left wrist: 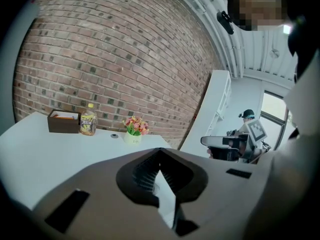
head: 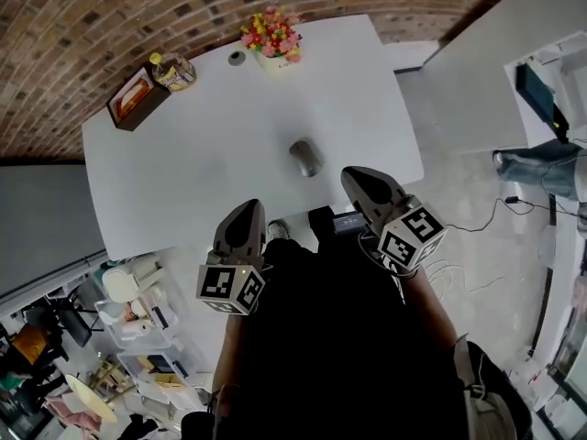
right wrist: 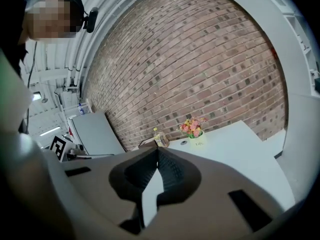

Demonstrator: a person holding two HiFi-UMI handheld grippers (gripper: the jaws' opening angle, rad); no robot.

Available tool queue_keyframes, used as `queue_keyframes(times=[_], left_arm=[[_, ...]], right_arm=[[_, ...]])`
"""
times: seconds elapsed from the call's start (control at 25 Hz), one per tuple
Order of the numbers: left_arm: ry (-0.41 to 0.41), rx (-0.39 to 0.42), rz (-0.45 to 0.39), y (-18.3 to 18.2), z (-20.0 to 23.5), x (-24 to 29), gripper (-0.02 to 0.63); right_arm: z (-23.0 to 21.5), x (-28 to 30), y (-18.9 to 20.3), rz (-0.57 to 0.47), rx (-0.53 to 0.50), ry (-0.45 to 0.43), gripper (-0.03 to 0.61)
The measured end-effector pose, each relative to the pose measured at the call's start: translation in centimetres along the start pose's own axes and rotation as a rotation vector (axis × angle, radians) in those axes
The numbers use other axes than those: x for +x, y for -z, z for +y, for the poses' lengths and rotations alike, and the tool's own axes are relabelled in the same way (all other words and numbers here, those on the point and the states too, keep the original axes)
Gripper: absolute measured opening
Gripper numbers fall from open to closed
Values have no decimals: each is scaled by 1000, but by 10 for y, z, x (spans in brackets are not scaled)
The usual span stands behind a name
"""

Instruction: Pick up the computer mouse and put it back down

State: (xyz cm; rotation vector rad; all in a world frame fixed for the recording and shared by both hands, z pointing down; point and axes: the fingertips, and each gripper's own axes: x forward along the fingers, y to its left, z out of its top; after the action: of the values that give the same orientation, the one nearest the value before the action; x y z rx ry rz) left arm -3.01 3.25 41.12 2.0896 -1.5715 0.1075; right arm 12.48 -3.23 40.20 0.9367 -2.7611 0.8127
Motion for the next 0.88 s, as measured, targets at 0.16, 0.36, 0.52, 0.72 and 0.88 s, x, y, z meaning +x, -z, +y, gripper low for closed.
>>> queue_keyframes(times=[0.16,0.36,0.52,0.72,0.88], left_arm=[[-48,3,-7,-8,-2,12,14],[-70,1,3,-10,6,19,14],[-40,13,18,-9,16,26,14],[37,39,32,-13,25,30,14],[68,47,39,-14,38,27,14]], right_arm=[[-5,12,5,48,-5,-57,17],[-6,29,10,78,13,-75,17],[-9,40,11,81,5,-42,17],[-13,43,16,75,7,44,17],[-13,45,28,88,9,107,17]])
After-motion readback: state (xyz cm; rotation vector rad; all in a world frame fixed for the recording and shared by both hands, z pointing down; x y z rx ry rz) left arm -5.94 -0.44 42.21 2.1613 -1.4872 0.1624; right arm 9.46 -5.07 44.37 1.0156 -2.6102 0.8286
